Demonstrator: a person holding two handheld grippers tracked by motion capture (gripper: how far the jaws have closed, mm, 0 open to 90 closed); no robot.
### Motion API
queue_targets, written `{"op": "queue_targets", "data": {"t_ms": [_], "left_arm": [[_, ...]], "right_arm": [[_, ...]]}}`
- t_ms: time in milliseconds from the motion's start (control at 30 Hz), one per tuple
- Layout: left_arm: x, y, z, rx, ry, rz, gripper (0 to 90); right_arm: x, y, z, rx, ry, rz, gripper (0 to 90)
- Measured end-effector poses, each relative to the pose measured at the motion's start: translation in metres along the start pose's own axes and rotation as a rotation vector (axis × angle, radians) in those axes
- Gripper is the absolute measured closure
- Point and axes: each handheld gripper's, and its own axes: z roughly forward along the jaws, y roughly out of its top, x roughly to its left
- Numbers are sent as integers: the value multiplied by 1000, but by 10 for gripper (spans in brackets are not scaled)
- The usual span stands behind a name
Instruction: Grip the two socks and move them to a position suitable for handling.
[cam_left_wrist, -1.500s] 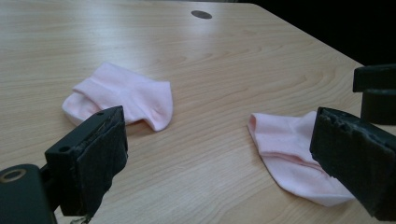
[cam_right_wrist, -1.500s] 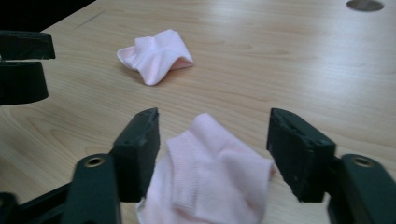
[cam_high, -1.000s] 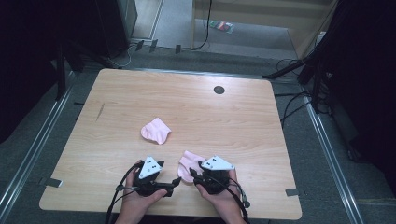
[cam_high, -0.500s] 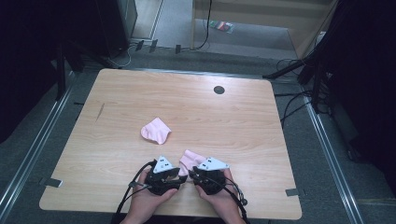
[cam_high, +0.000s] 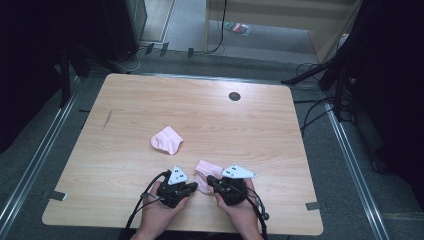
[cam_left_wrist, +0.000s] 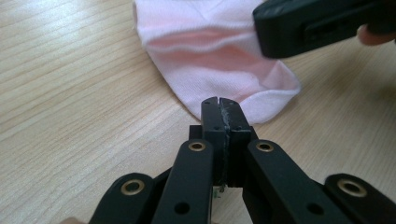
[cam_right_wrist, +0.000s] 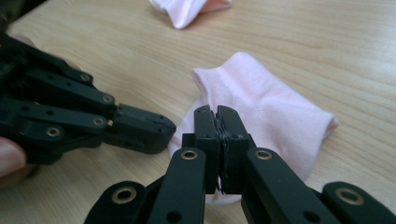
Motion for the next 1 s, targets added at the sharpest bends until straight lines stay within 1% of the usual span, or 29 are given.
{"op": "queue_targets", "data": {"t_ms": [100,167,200,233,267,367,400,433,467,500,533,567,600,633,700,733,767,800,833,867,900,933,1000], "left_arm": [[2,0,-2,2,0,8,900],[5,0,-5,0,8,4,900],[6,1,-6,-11,12,-14,900],[8,2,-8,-14,15,-31,900],[9,4,-11,-31,24,-47,900],[6,8,-15,-91,43,-78,896],[3,9,-14,-110,42,-83,836],[0,10,-13,-120,42,-84,746],[-4,11,-10,-120,46,-75,666],[-8,12,-6,-118,54,-62,612],[-11,12,-3,-110,71,-48,563],[-15,12,2,-94,90,-43,504],[-18,12,7,-74,95,-37,440],[-19,12,11,-58,95,-31,428],[-23,11,16,-36,113,-15,436],[-24,10,17,-29,127,-3,457],[-26,10,17,-28,146,7,497],[-26,10,17,-26,159,16,554],[-25,10,16,-21,165,27,593],[-25,10,16,-19,164,41,635],[-23,10,15,-20,153,47,698],[-21,10,14,-16,150,58,741],[-17,9,11,-8,147,66,820]], "right_arm": [[-3,4,-7,-27,0,21,891],[-6,7,-12,-43,3,40,891],[-8,8,-14,-52,5,54,891],[-10,10,-16,-61,-6,60,891],[-10,11,-18,-68,-26,59,891],[-11,12,-21,-83,-38,68,891],[-12,12,-21,-83,-42,72,891],[-12,12,-21,-84,-42,79,890],[-12,12,-21,-85,-40,82,891],[-13,12,-21,-85,-40,85,891],[-13,12,-21,-84,-39,87,890],[-13,12,-21,-85,-38,87,890],[-13,13,-21,-88,-35,93,891],[-13,13,-21,-88,-33,97,890],[-14,13,-22,-92,-35,102,891],[-15,14,-23,-95,-37,107,891],[-16,14,-24,-99,-41,105,891],[-17,15,-26,-103,-44,107,892],[-18,15,-28,-106,-45,108,893],[-19,16,-29,-109,-46,104,894],[-20,17,-31,-114,-53,105,894],[-21,18,-33,-118,-57,112,895],[-24,19,-36,-125,-65,118,897]]}}
